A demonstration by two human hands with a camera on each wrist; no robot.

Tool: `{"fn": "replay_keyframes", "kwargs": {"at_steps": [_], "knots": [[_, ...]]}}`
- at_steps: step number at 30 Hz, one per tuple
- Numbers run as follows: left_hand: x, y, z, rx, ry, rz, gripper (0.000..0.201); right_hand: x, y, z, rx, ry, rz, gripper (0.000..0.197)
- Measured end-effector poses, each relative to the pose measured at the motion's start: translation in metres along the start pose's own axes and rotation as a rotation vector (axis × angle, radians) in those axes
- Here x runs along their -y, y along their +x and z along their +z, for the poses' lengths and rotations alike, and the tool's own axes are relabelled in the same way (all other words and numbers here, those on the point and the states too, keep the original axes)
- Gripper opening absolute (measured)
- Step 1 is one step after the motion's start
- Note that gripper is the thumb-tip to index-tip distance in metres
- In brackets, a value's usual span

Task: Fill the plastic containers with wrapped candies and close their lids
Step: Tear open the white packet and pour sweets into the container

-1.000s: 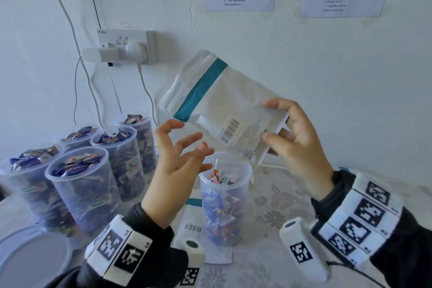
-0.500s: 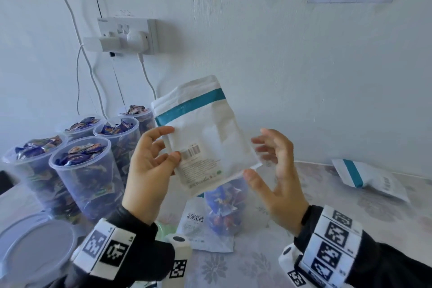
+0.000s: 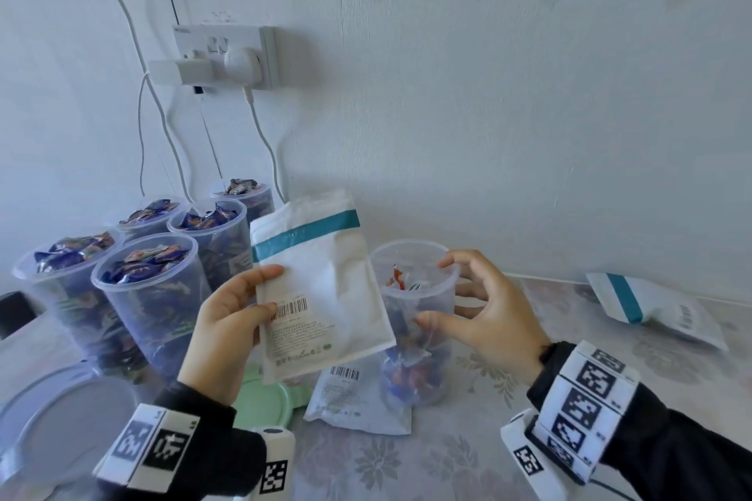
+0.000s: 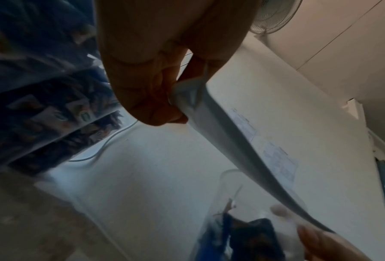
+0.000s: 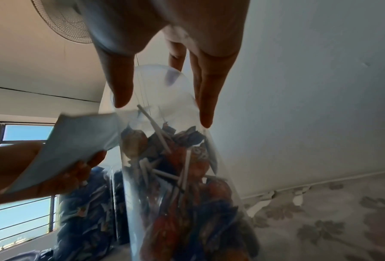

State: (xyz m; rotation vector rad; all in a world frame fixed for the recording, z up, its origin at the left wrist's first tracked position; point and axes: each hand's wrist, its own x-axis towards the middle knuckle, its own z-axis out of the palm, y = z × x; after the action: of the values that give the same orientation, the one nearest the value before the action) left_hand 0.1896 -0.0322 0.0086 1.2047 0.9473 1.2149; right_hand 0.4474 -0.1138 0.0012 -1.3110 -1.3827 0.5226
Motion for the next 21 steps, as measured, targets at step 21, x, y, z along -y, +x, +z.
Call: {"fn": "replay_keyframes", "kwargs": {"at_steps": [21], "knots": [[0.066, 0.039, 0.036, 0.441, 0.978, -0.128, 0.028, 0.002, -0.007, -0.006, 0.020, 0.144, 0.001, 0.054]]}}
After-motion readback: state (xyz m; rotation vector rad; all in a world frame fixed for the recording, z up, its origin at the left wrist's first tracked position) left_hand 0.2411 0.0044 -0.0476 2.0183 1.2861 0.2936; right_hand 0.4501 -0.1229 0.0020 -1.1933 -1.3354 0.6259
